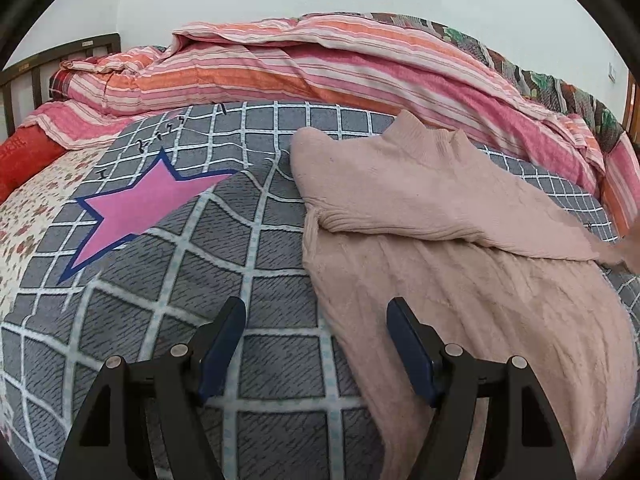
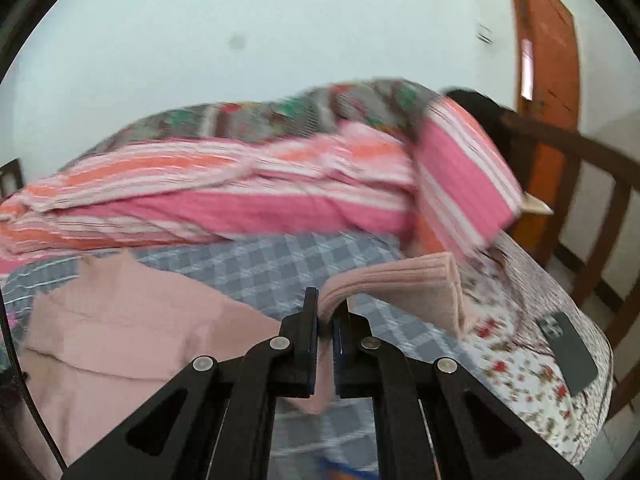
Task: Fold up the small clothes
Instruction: 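Lift the sleeve across the sweater body with the right tool and release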
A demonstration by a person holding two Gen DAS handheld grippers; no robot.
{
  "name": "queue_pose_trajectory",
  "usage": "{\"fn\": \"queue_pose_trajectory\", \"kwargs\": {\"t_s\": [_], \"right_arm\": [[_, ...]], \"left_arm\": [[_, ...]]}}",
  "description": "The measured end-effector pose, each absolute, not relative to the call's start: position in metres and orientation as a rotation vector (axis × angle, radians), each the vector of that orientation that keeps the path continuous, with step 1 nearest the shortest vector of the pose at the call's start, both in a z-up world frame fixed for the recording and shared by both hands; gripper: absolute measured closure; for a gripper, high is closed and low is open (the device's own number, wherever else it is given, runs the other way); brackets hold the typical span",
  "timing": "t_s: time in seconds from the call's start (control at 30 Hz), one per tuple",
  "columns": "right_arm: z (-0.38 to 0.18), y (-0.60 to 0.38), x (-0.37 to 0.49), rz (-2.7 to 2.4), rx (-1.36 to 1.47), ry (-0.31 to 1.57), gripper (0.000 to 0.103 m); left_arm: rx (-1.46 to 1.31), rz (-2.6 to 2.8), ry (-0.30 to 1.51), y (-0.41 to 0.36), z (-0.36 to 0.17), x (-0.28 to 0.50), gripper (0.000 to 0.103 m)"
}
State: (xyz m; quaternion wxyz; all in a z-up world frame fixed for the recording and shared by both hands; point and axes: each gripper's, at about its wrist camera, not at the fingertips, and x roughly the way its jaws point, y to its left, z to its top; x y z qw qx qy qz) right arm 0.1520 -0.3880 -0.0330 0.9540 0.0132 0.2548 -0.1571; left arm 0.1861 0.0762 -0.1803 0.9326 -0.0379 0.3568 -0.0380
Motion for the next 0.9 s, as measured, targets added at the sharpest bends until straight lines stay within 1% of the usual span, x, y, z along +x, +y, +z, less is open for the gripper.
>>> {"fn": "queue_pose_trajectory", "kwargs": {"t_s": [0.07, 0.17, 0.3, 0.43, 0.57, 0.6, 0.63, 0.67, 0.7, 0.73, 0.83, 0.9], "right_arm": [[-0.025, -0.353, 0.165, -0.273, -0.001, 0.512, 0.097], [-0.017, -0.288, 0.187, -0.171, -0.043, 0.511, 0.097], [-0.026, -0.200, 0.217, -0.007, -0.069, 0.528, 0.097], [-0.069, -0.131, 0.242, 0.064, -0.103, 0.618, 0.097], [-0.115, -0.112, 0.268, 0.088, -0.055, 0.711, 0.097], [-0.123, -0.110, 0.274, 0.092, -0.039, 0.721, 0.095], [-0.131, -0.111, 0.281, 0.094, -0.023, 0.741, 0.087], [-0.138, -0.112, 0.286, 0.111, -0.012, 0.766, 0.071], [-0.144, -0.112, 0.289, 0.158, 0.002, 0.806, 0.062], [-0.147, -0.112, 0.287, 0.185, 0.008, 0.823, 0.050], [-0.147, -0.119, 0.270, 0.214, -0.011, 0.814, 0.048], [-0.143, -0.132, 0.255, 0.189, -0.028, 0.786, 0.045]], "left_arm": [[-0.101, -0.072, 0.735, 0.087, -0.175, 0.183, 0.032], [-0.208, -0.051, 0.745, 0.118, -0.169, 0.179, 0.032], [-0.331, -0.040, 0.736, 0.160, -0.166, 0.172, 0.032], [-0.360, -0.024, 0.734, 0.184, -0.166, 0.161, 0.032], [-0.354, -0.021, 0.742, 0.193, -0.169, 0.152, 0.031], [-0.350, -0.024, 0.744, 0.195, -0.169, 0.151, 0.031], [-0.343, -0.027, 0.745, 0.194, -0.170, 0.150, 0.031], [-0.339, -0.032, 0.745, 0.194, -0.169, 0.149, 0.031], [-0.337, -0.040, 0.746, 0.193, -0.169, 0.149, 0.030], [-0.336, -0.055, 0.749, 0.189, -0.169, 0.150, 0.030], [-0.350, -0.108, 0.756, 0.180, -0.167, 0.154, 0.030], [-0.364, -0.155, 0.761, 0.169, -0.166, 0.159, 0.030]]}}
